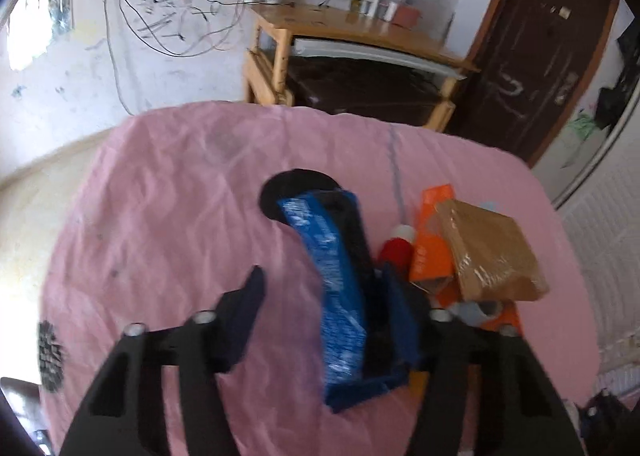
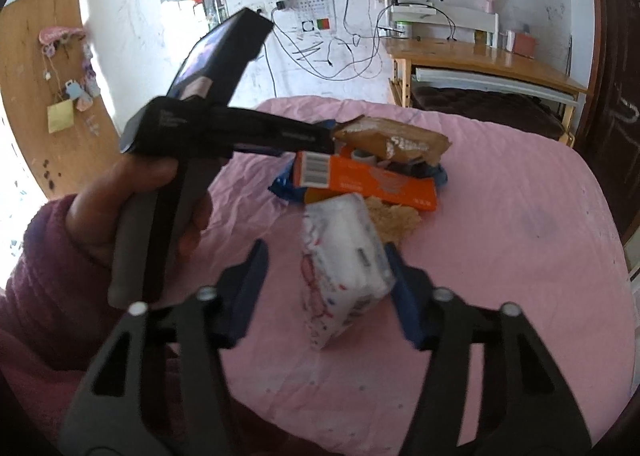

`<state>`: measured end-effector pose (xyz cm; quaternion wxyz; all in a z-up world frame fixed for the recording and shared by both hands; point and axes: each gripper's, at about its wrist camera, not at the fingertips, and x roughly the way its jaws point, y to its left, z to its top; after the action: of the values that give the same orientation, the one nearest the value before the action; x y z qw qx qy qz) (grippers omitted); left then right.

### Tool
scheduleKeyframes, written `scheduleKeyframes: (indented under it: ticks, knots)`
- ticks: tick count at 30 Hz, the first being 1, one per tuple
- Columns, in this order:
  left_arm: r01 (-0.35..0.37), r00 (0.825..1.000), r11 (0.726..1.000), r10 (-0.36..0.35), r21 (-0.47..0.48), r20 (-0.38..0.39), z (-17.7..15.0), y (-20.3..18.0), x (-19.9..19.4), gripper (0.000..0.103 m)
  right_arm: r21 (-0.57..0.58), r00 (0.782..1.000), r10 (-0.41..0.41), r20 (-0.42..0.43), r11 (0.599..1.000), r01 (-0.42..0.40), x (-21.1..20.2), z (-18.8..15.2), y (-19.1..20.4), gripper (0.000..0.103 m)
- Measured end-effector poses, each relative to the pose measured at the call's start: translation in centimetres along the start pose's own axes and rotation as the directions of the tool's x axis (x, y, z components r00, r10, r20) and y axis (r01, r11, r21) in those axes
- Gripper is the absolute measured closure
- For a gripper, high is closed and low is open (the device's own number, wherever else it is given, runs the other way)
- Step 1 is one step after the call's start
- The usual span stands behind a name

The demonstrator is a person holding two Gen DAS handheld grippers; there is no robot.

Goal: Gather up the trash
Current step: 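Grasp the blue wrapper with the left tool while the right tool grasps the white tissue pack, then carry the wrapper and tissue pack to the yellow bin and release both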

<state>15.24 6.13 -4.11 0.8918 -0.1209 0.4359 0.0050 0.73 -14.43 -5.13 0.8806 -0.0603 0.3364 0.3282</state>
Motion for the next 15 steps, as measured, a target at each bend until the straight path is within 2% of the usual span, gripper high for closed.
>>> scheduleKeyframes:
  ticks: [2, 5, 8, 15]
  knots:
    - [0.021, 1.000, 1.000, -0.021, -0.016, 0.007, -0.4, 0.4, -0.6, 0.075, -0.014, 1.000, 0.005, 0.001, 1.000, -0.005, 0.0, -0.1, 0.5, 0.072]
    - [0.038, 0.999, 0.999, -0.037, -0.039, 0.023, -0.8, 1.1, -1.3, 0.078, -0.028, 1.000, 0.002, 0.016, 1.000, -0.001, 0.0, -0.2, 0.9, 0.084]
    - [0.056, 0.998, 0.996, -0.054, -0.071, 0.038, -1.2, 2.1, -2.1, 0.080, -0.021, 1.000, 0.004, 0.022, 1.000, -0.004, 0.0, -0.2, 0.9, 0.088]
    - [0.053, 0.994, 0.995, -0.045, -0.083, 0.095, -1.3, 3.1, -4.2, 0.080, -0.005, 0.998, 0.007, 0.070, 1.000, -0.007, -1.2, 0.4, 0.2, 0.089]
